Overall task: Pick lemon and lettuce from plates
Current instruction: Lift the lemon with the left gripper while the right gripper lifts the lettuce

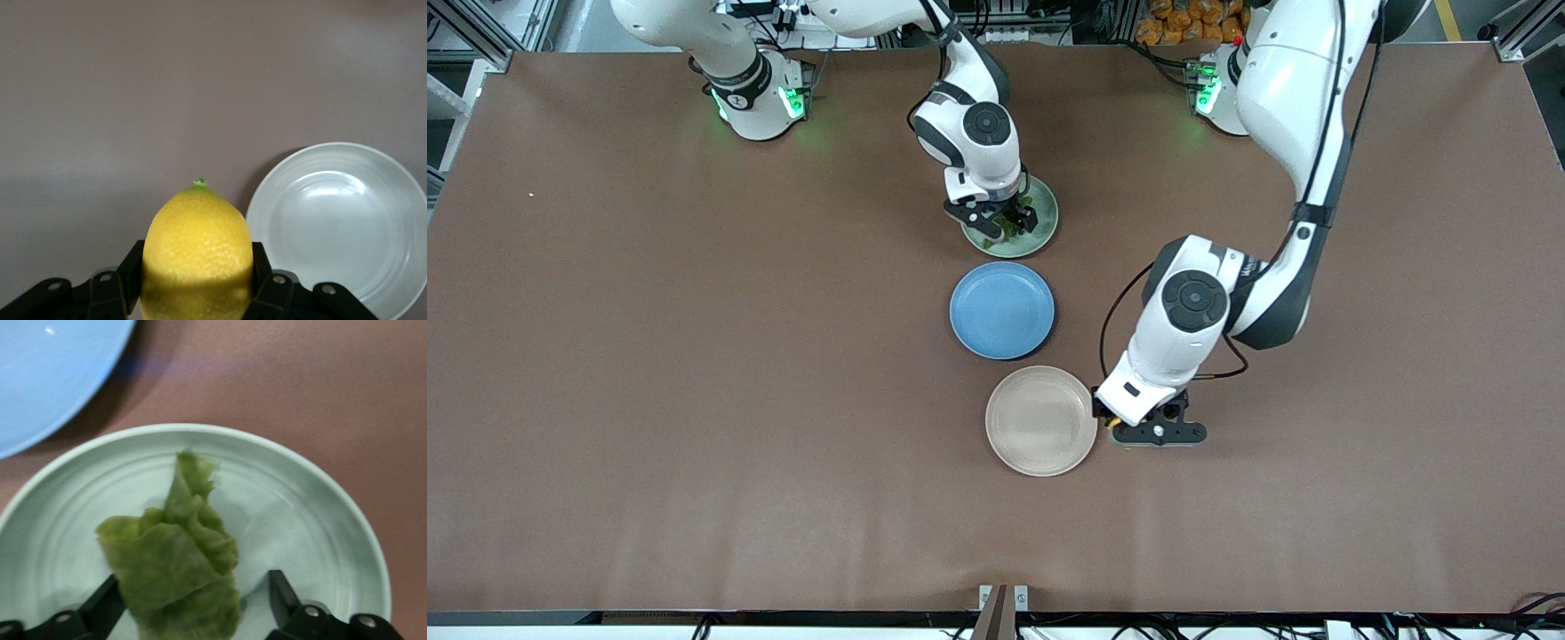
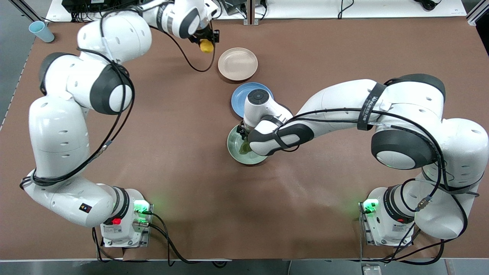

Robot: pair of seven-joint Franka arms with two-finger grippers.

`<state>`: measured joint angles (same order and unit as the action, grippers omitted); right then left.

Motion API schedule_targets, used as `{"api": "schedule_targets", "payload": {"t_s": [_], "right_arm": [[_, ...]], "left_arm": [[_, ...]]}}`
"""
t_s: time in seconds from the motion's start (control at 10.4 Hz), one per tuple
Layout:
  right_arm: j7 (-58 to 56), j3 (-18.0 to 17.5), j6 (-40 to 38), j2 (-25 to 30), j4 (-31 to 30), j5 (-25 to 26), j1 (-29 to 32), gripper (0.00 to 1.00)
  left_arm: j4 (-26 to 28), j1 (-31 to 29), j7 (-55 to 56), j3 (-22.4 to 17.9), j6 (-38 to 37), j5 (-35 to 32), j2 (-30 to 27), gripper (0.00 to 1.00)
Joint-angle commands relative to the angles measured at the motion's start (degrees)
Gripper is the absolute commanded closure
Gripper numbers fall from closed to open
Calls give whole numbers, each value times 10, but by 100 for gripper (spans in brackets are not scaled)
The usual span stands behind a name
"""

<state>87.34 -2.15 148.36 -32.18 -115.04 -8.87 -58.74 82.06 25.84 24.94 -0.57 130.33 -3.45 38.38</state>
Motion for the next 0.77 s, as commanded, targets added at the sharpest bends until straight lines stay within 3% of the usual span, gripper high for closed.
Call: {"api": "schedule_targets", "payload": {"t_s": [0.0, 0.19, 0.67], "right_arm": [[34, 12, 3, -6, 5, 12, -9, 57], [45, 12, -3, -5, 10, 12, -7, 75], [43, 13, -9, 1, 17, 12, 0, 91]], "left_arm": [[13, -30, -66, 6, -56, 11, -37, 100], [13, -52, -103, 6, -89, 12, -41, 100], [15, -116, -233, 5, -162, 11, -59, 100]]}}
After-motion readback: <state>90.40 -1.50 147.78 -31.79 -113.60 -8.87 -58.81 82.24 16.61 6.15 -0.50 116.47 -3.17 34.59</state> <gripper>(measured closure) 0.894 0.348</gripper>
